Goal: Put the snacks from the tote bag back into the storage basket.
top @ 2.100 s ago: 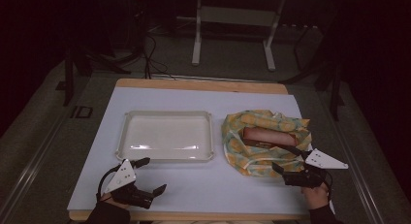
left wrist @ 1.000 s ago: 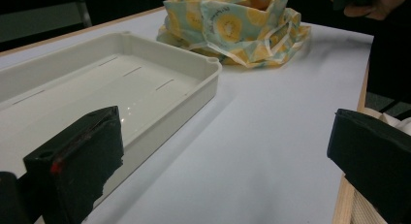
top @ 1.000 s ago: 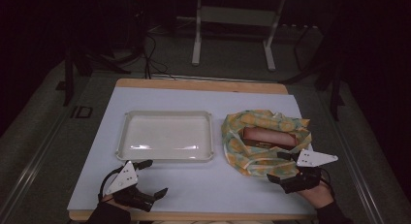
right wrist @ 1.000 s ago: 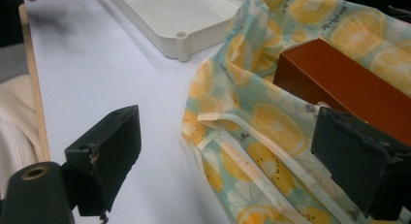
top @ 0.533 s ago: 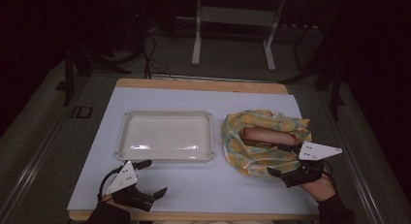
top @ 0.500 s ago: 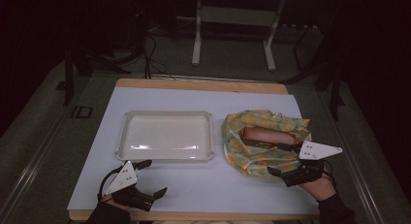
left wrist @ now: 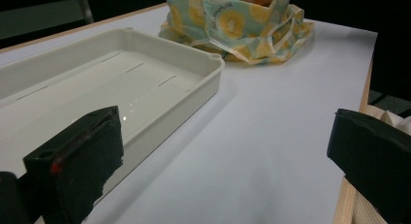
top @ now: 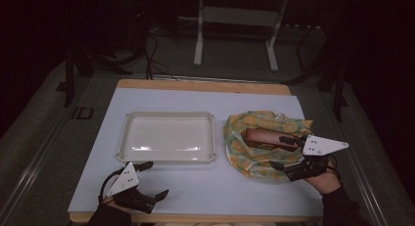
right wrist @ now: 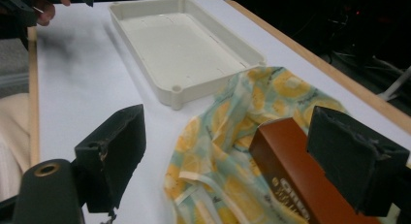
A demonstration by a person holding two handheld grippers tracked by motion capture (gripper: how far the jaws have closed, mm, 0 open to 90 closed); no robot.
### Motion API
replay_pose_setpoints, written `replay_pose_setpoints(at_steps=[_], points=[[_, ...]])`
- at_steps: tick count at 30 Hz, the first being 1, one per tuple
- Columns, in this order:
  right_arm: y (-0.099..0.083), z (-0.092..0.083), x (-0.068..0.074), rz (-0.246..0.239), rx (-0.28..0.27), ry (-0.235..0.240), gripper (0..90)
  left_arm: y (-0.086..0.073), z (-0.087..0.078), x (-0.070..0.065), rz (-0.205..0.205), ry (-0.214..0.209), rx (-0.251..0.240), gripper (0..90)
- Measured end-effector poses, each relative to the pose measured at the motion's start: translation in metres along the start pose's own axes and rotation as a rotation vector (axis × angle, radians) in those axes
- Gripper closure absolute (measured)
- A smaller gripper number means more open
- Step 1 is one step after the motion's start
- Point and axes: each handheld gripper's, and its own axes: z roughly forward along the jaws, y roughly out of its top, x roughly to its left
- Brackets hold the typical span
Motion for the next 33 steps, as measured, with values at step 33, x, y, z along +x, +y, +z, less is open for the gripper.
replay_pose_setpoints(at_steps=[33], points=[[0.024,0.007,-0.065,-0.040,0.113,-0.026,19.8,-0.001,0.001,0.000,0.005,-0.001,0.020,0.0]])
